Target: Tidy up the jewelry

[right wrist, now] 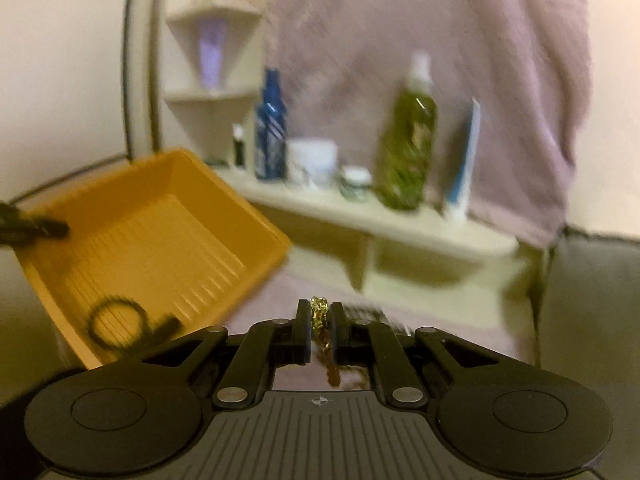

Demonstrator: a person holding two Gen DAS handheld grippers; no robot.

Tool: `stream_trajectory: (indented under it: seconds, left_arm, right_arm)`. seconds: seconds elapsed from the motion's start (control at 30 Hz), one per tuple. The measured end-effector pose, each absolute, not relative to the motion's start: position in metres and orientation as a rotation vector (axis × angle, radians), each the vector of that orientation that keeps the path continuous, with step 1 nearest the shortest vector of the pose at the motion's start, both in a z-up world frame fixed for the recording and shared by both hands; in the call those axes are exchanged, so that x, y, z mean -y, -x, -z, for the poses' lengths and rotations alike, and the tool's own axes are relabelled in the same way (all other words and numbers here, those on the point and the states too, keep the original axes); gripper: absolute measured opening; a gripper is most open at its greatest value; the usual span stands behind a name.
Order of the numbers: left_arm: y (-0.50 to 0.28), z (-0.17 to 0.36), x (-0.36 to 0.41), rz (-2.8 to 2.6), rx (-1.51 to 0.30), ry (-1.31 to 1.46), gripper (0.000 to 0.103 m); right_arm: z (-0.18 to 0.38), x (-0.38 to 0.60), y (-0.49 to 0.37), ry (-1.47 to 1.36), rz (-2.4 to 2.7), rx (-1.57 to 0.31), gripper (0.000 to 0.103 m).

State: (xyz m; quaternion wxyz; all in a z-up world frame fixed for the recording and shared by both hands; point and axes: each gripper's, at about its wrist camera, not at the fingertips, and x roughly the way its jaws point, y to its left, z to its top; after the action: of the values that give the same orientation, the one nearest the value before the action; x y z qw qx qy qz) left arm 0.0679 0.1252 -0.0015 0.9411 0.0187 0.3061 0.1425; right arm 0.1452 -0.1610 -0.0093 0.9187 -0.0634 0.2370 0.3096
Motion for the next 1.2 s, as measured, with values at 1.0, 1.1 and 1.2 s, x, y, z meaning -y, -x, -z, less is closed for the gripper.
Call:
stream_trajectory:
  seconds: [1.0, 1.1, 1.2]
  left_arm:
    - [-0.068, 0.002, -0.130, -0.286, -0.628, -0.030, 0.004]
    - [-0.068, 0.003, -0.130, -0.285, -0.628, -0.030, 0.004]
    - [-0.068, 0.002, -0.130, -0.285, -0.628, -0.030, 0.004]
  right_arm:
    - [0.020, 0.078, -0.161, 0.035, -0.939, -0.625, 0.031]
    - [0.021, 0.093, -0.165, 0.011, -0.883, -0.620, 0.035]
    - [0.025, 0.112, -0.168, -0.013, -0.808, -0.621, 0.037]
